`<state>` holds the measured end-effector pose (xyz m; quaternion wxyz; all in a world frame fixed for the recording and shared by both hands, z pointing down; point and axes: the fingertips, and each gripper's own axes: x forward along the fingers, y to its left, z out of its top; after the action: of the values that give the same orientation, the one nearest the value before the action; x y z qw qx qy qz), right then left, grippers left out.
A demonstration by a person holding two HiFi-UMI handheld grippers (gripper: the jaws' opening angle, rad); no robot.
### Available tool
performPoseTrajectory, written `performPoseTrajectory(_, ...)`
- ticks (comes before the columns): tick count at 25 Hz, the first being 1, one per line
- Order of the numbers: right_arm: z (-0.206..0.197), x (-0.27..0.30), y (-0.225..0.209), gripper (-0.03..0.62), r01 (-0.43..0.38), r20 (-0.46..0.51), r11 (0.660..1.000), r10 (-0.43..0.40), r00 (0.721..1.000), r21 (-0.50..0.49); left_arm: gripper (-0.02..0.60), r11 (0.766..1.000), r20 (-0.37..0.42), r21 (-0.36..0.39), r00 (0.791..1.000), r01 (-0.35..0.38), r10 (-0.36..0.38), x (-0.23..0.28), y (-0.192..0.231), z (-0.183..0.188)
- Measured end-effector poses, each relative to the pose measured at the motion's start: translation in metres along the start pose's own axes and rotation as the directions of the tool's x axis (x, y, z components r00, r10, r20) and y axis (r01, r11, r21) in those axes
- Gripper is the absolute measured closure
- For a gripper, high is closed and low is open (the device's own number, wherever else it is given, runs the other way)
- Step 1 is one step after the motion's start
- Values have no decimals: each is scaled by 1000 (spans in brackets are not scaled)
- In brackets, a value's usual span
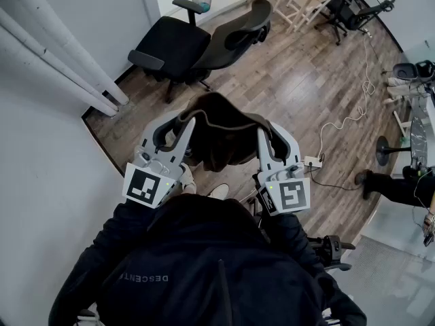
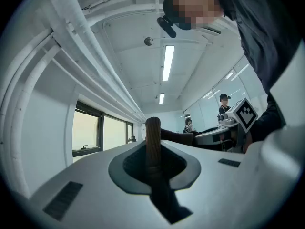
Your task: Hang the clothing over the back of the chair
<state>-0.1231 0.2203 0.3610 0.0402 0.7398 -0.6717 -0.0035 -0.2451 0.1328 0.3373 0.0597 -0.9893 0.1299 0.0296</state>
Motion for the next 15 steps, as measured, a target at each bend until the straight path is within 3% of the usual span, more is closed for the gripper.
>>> performPoseTrajectory(15,-4,3,10,549,-32,-10,999,32,999,27,531,1000,0,-15,1000,0,0,-2,4,2)
